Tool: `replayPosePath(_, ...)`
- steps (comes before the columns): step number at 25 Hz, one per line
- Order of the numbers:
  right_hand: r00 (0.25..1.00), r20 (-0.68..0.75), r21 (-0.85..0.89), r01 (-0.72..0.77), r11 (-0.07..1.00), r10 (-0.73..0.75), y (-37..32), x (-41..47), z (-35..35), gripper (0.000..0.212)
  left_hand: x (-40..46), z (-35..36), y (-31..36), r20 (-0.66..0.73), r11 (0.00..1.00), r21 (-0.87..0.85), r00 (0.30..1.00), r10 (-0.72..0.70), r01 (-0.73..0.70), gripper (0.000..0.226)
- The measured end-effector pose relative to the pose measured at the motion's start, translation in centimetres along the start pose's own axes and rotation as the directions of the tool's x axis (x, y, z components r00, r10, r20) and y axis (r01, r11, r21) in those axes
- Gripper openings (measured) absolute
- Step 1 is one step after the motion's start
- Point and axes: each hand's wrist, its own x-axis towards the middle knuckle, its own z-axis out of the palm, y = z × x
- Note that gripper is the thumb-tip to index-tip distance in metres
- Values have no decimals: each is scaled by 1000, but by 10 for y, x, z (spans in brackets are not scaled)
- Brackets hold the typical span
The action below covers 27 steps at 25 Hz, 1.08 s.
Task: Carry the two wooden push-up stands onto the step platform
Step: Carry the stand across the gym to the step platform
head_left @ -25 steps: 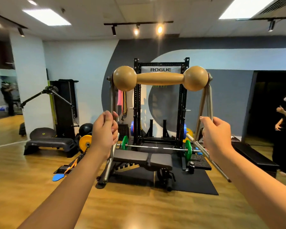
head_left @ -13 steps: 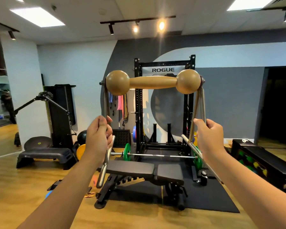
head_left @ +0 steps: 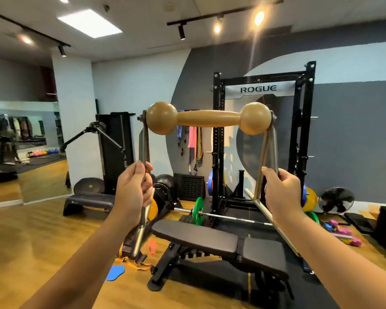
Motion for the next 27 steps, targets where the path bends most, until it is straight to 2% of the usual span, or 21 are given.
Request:
replayPosePath(6, 984, 180, 53, -32, 998, 22, 54, 106, 63, 41, 65, 8, -39, -146, 994, 87, 986, 75, -63, 34)
replayPosePath(13, 926, 378, 141, -74, 987, 16, 100, 181, 169, 34, 116, -14, -57, -319, 974, 170, 927, 197, -148, 36)
replayPosePath(21, 840, 542, 238, -181, 954, 24, 173, 194, 333, 34, 177, -119, -76, -393, 906, 397, 866, 310, -145, 35)
replayPosePath(27, 790, 613, 262, -222, 939, 15, 202, 202, 487, 35, 249, -213, -76, -456, 893, 427, 819, 347, -141, 34)
